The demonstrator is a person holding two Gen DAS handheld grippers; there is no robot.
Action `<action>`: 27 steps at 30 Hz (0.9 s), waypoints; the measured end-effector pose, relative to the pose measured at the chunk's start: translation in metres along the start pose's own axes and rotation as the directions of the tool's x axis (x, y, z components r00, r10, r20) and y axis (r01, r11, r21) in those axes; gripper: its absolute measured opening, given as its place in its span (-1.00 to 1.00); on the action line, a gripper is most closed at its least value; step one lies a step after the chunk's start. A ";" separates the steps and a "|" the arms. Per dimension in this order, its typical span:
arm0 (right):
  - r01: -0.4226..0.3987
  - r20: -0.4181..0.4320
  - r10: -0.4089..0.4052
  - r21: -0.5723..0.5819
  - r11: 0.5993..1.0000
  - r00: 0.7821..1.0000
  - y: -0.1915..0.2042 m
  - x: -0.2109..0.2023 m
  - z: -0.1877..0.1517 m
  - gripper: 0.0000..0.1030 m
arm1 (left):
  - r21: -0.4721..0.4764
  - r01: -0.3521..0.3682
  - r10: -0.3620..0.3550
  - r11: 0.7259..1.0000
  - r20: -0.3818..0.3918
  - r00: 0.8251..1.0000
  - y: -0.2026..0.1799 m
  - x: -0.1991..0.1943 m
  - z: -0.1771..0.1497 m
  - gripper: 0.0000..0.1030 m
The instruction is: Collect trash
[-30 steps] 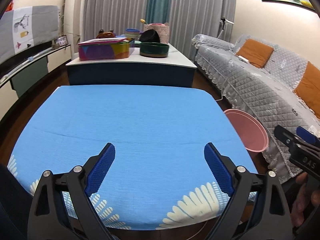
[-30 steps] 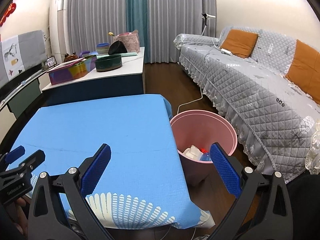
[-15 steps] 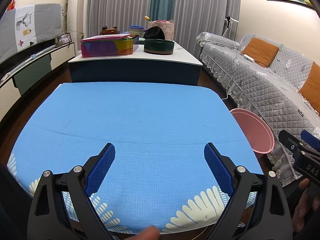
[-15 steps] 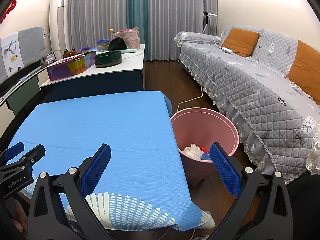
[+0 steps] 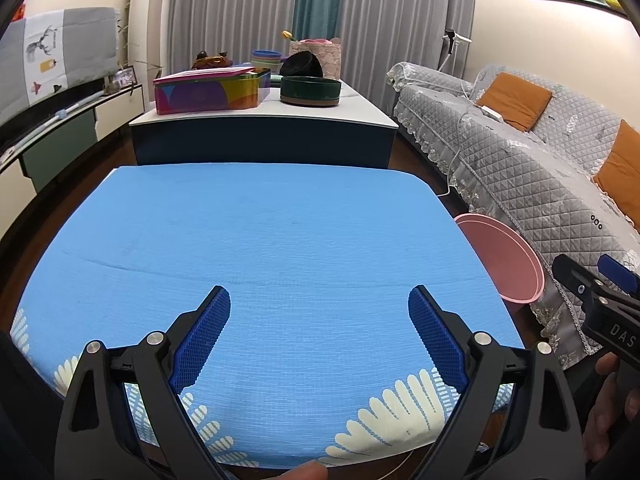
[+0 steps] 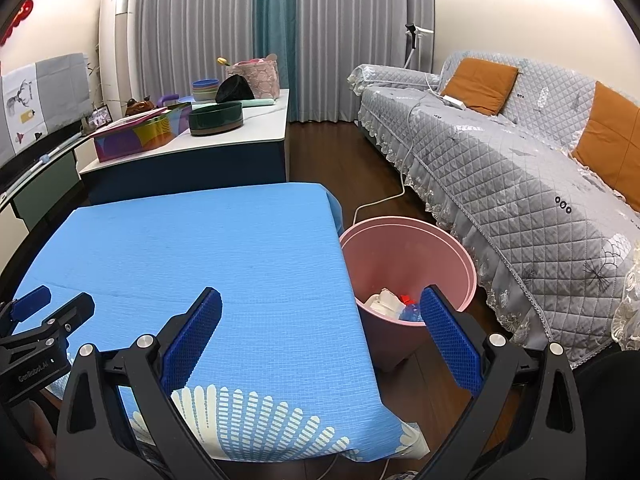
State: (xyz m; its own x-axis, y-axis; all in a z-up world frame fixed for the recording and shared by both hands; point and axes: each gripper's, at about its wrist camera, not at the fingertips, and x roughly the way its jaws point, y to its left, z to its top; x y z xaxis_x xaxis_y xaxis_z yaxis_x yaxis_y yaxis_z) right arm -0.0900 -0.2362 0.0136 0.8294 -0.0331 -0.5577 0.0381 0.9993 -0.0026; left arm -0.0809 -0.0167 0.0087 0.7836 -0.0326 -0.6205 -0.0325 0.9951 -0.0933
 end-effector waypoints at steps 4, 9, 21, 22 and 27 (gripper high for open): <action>0.000 0.000 0.000 0.001 1.000 1.000 0.000 0.000 0.000 0.89 | 0.002 0.003 -0.003 1.000 0.001 1.000 -0.001 0.000 0.000 0.71; 0.000 0.000 0.000 0.000 1.000 1.000 0.000 0.000 0.000 0.89 | 0.003 0.003 -0.003 1.000 0.000 1.000 -0.001 0.000 0.000 0.71; 0.000 0.000 0.000 0.001 1.000 1.000 0.000 0.000 0.000 0.89 | 0.010 0.010 -0.010 1.000 -0.001 1.000 -0.004 0.002 0.000 0.71; 0.000 0.000 0.000 0.000 1.000 1.000 0.000 0.000 0.000 0.89 | 0.009 0.010 -0.010 1.000 -0.001 1.000 -0.004 0.002 0.000 0.71; 0.000 0.000 0.000 0.000 1.000 1.000 0.001 0.000 0.000 0.89 | 0.009 0.010 -0.010 1.000 -0.001 1.000 -0.004 0.002 0.000 0.71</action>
State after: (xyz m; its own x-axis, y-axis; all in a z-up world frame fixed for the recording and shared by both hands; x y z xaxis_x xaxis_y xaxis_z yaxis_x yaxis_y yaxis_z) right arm -0.0901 -0.2357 0.0134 0.8295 -0.0334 -0.5575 0.0384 0.9993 -0.0027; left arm -0.0793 -0.0206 0.0081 0.7833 -0.0430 -0.6202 -0.0185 0.9955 -0.0924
